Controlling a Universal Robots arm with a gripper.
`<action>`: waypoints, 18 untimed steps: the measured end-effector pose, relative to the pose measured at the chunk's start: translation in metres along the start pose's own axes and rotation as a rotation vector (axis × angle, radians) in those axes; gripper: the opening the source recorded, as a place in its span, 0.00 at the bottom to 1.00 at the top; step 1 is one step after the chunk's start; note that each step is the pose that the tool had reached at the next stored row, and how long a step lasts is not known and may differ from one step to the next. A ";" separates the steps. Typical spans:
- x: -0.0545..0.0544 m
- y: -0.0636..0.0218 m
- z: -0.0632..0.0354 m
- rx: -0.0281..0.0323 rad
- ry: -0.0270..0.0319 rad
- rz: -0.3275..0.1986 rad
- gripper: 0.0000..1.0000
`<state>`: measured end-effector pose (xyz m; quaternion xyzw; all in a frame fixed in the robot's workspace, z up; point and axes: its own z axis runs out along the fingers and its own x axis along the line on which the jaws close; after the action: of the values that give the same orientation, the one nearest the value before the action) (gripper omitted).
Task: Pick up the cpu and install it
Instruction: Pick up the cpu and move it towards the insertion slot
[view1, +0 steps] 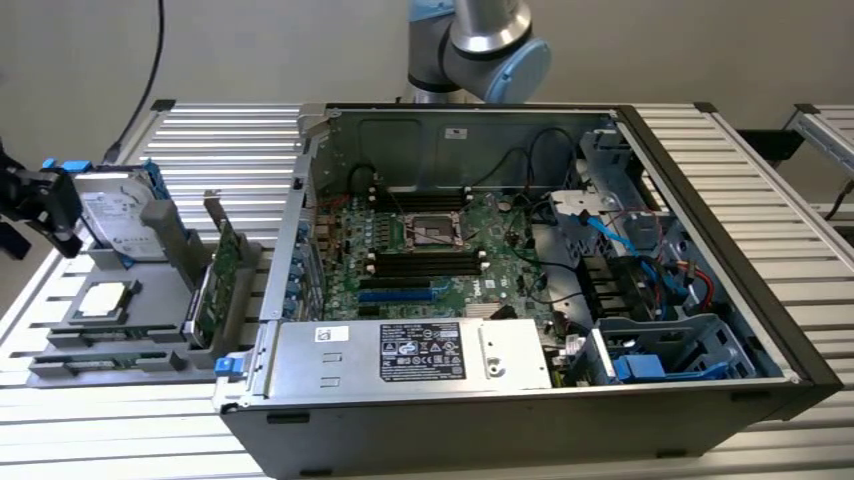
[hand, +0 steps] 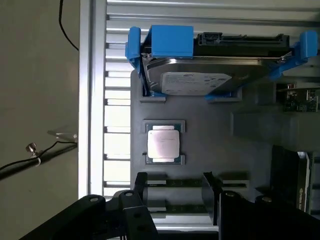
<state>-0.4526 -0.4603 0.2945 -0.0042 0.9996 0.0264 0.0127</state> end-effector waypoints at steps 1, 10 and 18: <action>-0.001 -0.0001 0.0018 0.0000 0.0002 -0.001 0.56; -0.007 -0.0010 0.0184 -0.0002 0.0012 -0.004 0.56; -0.008 -0.0018 0.0330 -0.0002 0.0014 -0.004 0.56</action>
<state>-0.4440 -0.4604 0.2616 -0.0065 0.9996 0.0265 0.0121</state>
